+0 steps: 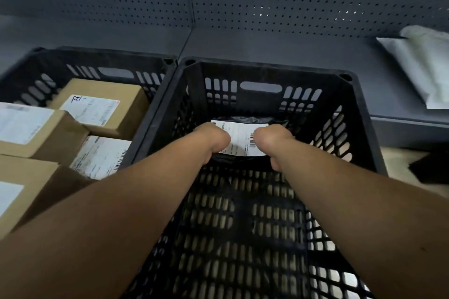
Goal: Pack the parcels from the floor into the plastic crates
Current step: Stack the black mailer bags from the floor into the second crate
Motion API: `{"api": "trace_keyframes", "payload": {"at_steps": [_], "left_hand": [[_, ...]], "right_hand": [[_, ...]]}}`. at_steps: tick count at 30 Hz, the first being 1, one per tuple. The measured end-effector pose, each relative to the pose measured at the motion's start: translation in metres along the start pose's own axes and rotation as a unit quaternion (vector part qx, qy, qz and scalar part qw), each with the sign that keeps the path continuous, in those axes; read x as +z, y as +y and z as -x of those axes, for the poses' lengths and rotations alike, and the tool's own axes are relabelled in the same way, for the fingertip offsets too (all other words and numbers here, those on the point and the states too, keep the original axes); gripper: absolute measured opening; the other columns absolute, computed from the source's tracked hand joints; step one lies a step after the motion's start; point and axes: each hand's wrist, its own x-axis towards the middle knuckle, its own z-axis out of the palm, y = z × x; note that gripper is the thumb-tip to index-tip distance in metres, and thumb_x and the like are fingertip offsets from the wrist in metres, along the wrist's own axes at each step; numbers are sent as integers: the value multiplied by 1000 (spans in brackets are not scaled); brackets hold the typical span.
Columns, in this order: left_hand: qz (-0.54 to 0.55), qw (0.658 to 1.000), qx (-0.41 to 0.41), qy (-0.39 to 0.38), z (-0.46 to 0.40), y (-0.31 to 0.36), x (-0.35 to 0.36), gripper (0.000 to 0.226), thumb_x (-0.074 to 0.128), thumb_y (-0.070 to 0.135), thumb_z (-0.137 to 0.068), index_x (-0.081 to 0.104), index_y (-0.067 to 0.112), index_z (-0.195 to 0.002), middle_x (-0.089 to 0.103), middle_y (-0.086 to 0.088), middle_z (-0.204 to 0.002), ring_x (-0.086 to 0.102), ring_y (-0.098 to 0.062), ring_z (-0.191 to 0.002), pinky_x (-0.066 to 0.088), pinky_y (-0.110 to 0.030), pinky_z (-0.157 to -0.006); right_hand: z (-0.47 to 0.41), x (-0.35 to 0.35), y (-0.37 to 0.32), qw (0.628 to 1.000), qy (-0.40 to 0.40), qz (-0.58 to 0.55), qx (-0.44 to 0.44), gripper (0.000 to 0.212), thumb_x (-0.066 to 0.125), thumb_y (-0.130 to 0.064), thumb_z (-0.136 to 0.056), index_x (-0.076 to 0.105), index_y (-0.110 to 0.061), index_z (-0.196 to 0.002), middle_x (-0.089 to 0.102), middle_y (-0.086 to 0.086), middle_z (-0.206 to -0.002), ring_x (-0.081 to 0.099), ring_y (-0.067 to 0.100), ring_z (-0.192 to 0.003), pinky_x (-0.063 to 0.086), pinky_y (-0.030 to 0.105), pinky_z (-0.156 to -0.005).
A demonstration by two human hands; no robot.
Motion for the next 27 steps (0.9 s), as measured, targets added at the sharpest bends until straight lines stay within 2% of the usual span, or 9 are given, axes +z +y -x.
{"api": "trace_keyframes", "payload": {"at_steps": [4, 7, 9, 12, 15, 17, 21, 24, 27], "left_hand": [[-69, 997, -24, 18, -16, -4, 12, 78, 57, 11, -94, 13, 3, -158, 40, -19, -153, 47, -37, -136, 44, -40, -110], [-126, 992, 0, 18, -23, -16, 19, 89, 61, 18, -91, 4, 17, -160, 38, -19, -153, 38, -39, -140, 40, -45, -113], [-176, 984, 7, 1, -27, -25, 26, 93, 62, 23, -93, -1, 18, -161, 26, -19, -157, 28, -39, -145, 35, -46, -116], [-228, 973, 25, 12, -33, -35, 34, 89, 64, 14, -91, 9, 15, -161, 11, -14, -160, 23, -37, -146, 34, -45, -117], [-291, 954, 59, 31, -38, -44, 40, 84, 65, 4, -87, 20, 12, -158, 6, -10, -162, 26, -34, -143, 41, -42, -113], [-336, 938, 78, 45, -39, -49, 42, 81, 66, 5, -87, 24, 11, -157, 1, -6, -164, 24, -32, -144, 37, -40, -114], [-397, 901, 166, 43, -46, -54, 44, 81, 63, 3, -87, 24, 17, -157, 4, -6, -167, 18, -28, -148, 32, -39, -115], [-403, 901, 158, -32, -48, -55, 46, 98, 65, -2, -85, 13, 34, -160, -5, -6, -170, 8, -32, -154, 39, -48, -115], [-427, 890, 153, -48, -51, -53, 46, 96, 63, -1, -87, 14, 38, -159, -7, -7, -170, 8, -36, -153, 43, -50, -111]], "right_hand": [[-12, 19, 10, 999, -4, -33, 25, 34, 47, -13, -94, 53, -5, -127, 55, 5, -92, 49, 19, -73, 39, 25, -61], [-18, 31, 16, 997, 10, -68, 37, 53, 46, -11, -95, 33, -2, -146, 57, 14, -126, 56, 31, -105, 41, 29, -76], [-23, 35, 19, 997, 23, -72, 33, 56, 43, -10, -98, 22, -4, -150, 52, 16, -136, 50, 32, -108, 37, 32, -79], [-28, 43, 24, 998, 6, -49, 24, 52, 41, -11, -97, 32, -7, -148, 55, 14, -133, 54, 33, -111, 41, 34, -78], [-32, 52, 31, 1000, -24, -6, 0, 24, 40, -11, -94, 56, -7, -112, 60, 11, -110, 56, 29, -92, 43, 29, -68], [-34, 56, 34, 998, -43, 29, -21, 23, 40, -10, -95, 60, -8, -106, 62, 12, -107, 57, 29, -91, 48, 30, -76], [-29, 52, 33, 988, -83, 123, -50, 42, 41, -10, -97, 56, -11, -136, 57, 13, -138, 57, 31, -121, 48, 33, -101], [-30, 49, 34, 975, -100, 192, -55, 53, 42, -12, -100, 38, -12, -153, 43, 12, -154, 46, 30, -136, 40, 32, -109], [-32, 46, 35, 956, -121, 263, -56, 58, 43, -14, -101, 29, -12, -157, 36, 13, -160, 41, 30, -142, 34, 31, -113]]}}
